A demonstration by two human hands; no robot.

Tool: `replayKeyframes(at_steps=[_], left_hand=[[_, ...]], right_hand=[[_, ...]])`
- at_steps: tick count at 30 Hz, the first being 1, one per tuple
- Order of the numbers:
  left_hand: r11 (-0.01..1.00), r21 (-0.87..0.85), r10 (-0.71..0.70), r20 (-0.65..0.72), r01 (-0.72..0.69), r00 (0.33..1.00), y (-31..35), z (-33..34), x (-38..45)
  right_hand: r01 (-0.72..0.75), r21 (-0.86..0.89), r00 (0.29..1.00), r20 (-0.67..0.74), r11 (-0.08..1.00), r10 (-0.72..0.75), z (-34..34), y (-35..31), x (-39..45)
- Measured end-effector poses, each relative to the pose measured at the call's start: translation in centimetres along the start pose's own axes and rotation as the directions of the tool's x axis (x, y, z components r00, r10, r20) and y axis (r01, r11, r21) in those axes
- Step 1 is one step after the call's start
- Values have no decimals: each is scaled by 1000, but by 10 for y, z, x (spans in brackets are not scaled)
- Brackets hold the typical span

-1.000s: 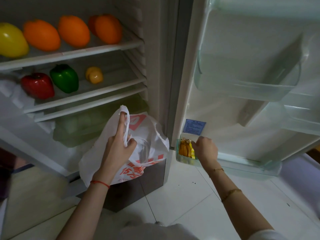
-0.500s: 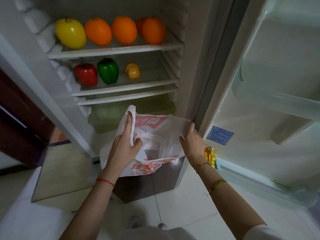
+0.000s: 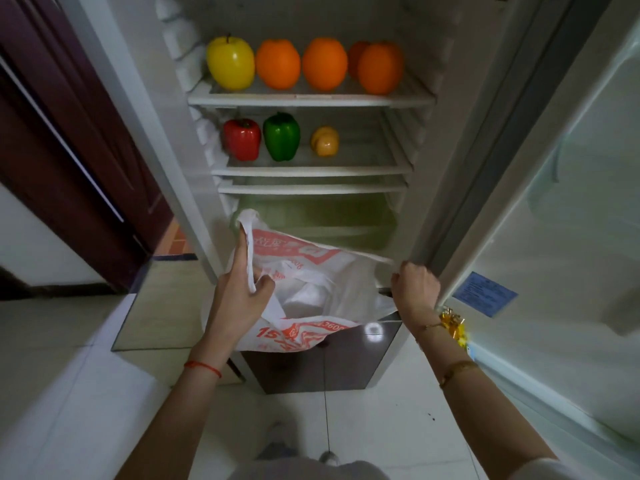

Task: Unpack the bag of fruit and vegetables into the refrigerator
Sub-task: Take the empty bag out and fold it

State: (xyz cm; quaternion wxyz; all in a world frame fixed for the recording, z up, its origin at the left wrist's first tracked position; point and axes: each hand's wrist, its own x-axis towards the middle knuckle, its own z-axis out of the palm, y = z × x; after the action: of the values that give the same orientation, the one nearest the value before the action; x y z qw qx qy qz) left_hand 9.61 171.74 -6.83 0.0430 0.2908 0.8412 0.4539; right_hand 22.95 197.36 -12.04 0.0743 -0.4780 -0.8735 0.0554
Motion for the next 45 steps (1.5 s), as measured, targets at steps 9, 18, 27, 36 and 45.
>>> replayKeyframes(at_steps=[9, 18, 27, 36, 45], left_hand=[[985, 9, -171, -135, 173, 976, -26, -30, -30], [938, 86, -296, -305, 336, 905, -75, -80, -73], [790, 34, -584, -264, 613, 768, -155, -141, -96], [773, -30, -621, -241, 634, 746, -233, -223, -77], [791, -15, -606, -151, 611, 781, -297, -270, -28]], right_hand=[[223, 463, 953, 81, 858, -291, -10, -61, -16], [409, 593, 746, 221, 694, -628, -1, -154, -49], [418, 675, 530, 363, 608, -767, 38, -263, -95], [428, 677, 455, 411, 599, -790, 69, -385, -123], [381, 654, 596, 366, 653, -715, 89, -465, -111]])
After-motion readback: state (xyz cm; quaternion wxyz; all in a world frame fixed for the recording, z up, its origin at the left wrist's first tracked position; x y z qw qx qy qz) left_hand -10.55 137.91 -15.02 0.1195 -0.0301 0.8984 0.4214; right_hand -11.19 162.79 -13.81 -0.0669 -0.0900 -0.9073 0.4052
